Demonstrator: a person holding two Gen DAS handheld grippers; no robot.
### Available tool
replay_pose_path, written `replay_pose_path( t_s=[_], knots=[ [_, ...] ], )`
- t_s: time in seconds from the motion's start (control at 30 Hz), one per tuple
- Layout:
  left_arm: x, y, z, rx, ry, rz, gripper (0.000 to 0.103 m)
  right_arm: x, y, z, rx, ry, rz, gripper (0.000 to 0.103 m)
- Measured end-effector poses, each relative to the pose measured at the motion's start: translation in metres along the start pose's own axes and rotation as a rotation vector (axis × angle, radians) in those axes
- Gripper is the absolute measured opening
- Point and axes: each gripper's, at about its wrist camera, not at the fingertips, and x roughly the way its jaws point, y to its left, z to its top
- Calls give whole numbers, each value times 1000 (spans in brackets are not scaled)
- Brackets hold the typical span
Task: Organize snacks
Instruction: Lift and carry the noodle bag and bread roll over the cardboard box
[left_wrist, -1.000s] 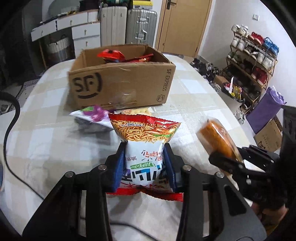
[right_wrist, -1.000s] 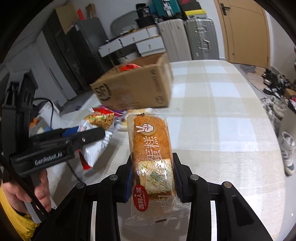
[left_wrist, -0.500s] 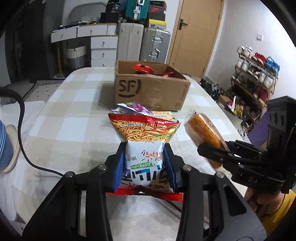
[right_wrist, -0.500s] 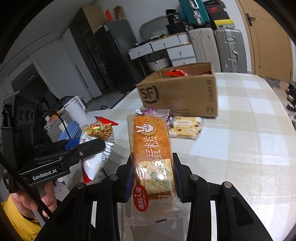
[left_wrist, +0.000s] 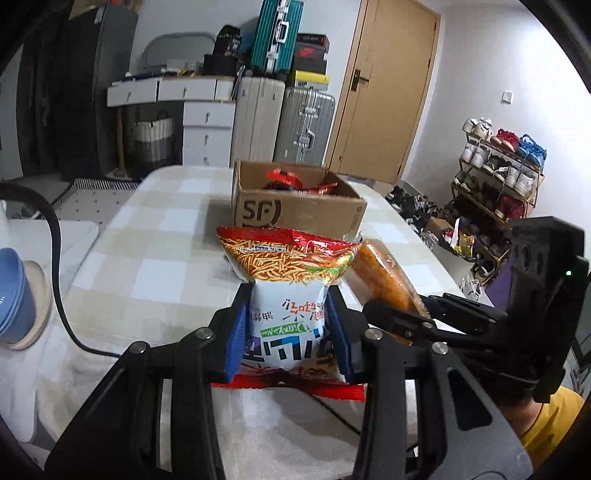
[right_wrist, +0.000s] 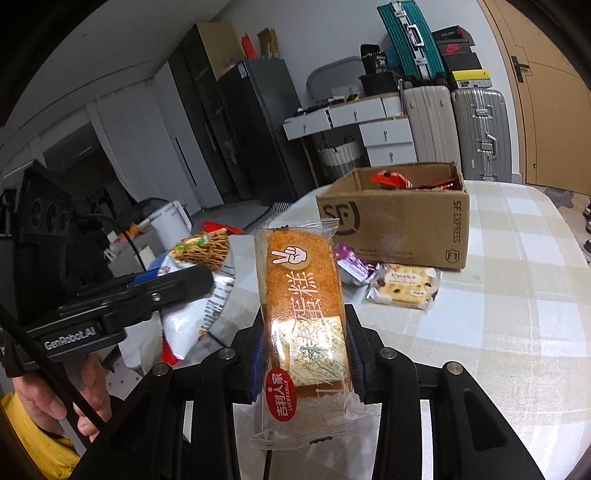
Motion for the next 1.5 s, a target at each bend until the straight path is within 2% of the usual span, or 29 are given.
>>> replay_pose_path(
  t_s=[0.1, 0.27, 0.5, 0.63, 0.83, 1.0, 1.27, 1.5],
  knots=[
    [-22, -2, -11, -12, -19, 28, 37, -11, 7, -4, -10, -13, -3, 37],
    [-59, -8, -35, -61, -3, 25, 37, -28, 14, -14, 6, -17, -4, 37],
    [-135, -43, -63, -17, -89, 48, 37, -53, 28, -27, 7, -53, 12, 37],
    [-146, -51, -69, -26, -80, 38, 37, -62, 33, -32, 17, -66, 16, 37],
    [-124, -45, -54, -33, -64, 37, 37, -60, 27, -26, 48, -69, 8, 37],
    [-86, -27, -19, -62, -60, 28, 37, -58, 14, -10, 94, -75, -15, 37],
    [-1, 2, 52, -77, -50, 20, 37, -39, -6, 39, 79, -98, -81, 37],
    [74, 16, 103, -108, -32, 2, 37, -4, -32, 81, 69, -82, -144, 37]
  ],
)
